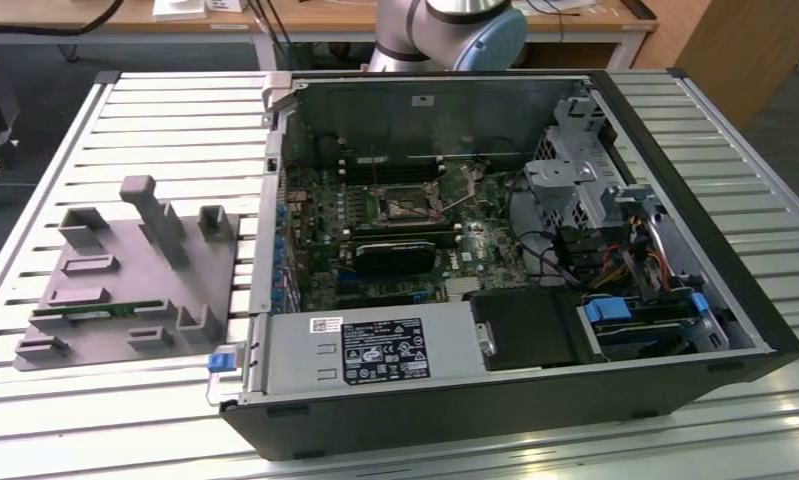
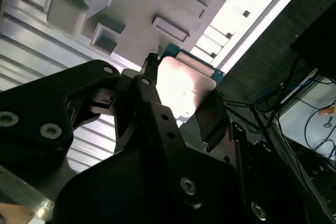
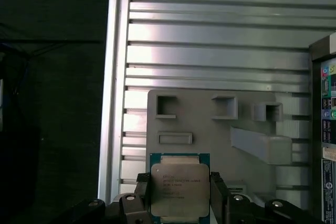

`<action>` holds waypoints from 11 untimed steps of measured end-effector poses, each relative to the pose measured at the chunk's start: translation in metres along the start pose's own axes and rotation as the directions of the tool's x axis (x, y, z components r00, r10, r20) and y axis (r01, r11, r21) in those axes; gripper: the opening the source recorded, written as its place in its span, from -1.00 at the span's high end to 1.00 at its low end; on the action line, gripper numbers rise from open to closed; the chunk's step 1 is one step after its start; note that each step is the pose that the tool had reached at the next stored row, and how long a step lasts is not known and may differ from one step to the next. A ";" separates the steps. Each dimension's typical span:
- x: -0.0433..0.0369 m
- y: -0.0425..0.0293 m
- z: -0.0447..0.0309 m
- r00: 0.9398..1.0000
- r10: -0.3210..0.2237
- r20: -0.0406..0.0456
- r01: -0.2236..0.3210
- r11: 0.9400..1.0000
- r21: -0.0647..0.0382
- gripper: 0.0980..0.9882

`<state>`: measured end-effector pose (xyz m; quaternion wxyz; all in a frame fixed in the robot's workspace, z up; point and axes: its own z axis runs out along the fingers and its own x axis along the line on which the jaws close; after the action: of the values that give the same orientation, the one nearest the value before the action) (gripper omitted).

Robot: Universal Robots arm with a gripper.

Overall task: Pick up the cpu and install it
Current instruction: 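Pick up the cpu and move it towards the insertion slot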

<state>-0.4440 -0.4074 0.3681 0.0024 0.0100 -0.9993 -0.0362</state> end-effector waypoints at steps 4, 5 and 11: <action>0.0000 0.0024 -0.0120 1.000 0.000 0.000 0.000 1.000 0.000 0.00; 0.0000 0.0030 -0.0151 1.000 0.000 0.000 0.000 1.000 0.000 0.00; 0.0001 0.0059 -0.0310 1.000 0.000 0.000 0.000 1.000 0.000 0.00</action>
<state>-0.4440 -0.4037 0.3995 0.0024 0.0100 -0.9993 -0.0362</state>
